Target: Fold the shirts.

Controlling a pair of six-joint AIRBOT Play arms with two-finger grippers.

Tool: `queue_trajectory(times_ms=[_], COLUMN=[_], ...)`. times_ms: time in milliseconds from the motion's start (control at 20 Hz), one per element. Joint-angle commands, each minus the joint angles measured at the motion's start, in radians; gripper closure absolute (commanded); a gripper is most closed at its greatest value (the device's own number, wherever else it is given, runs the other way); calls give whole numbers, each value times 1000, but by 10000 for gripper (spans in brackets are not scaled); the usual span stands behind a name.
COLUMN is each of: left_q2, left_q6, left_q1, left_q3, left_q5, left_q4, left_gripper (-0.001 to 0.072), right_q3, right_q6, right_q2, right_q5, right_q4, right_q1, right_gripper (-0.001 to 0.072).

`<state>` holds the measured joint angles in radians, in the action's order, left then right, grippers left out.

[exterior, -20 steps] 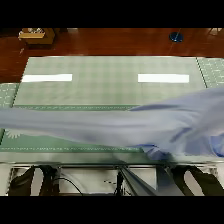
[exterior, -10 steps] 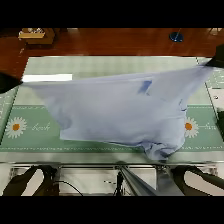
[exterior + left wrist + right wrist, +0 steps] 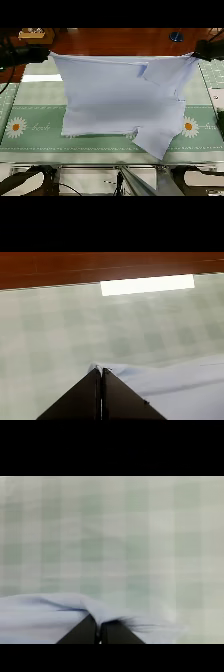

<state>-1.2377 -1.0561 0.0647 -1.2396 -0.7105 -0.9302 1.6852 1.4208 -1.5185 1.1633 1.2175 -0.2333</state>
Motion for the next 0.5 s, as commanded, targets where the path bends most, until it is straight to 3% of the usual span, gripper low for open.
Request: queue_trajectory(times_ms=[0, 450], left_q2=[-134, -354], left_q6=[27, 27], left_q1=[-21, -21], left_q3=[-2, -5], left_q5=[117, 189], left_q4=[-1, -1], left_gripper=[688, 688], right_q3=[0, 0], right_q6=[-11, 14], right_q2=[-96, -286], right_q5=[-93, -98], right_q4=[-11, -64], right_q1=[0, 0], right_gripper=[693, 693])
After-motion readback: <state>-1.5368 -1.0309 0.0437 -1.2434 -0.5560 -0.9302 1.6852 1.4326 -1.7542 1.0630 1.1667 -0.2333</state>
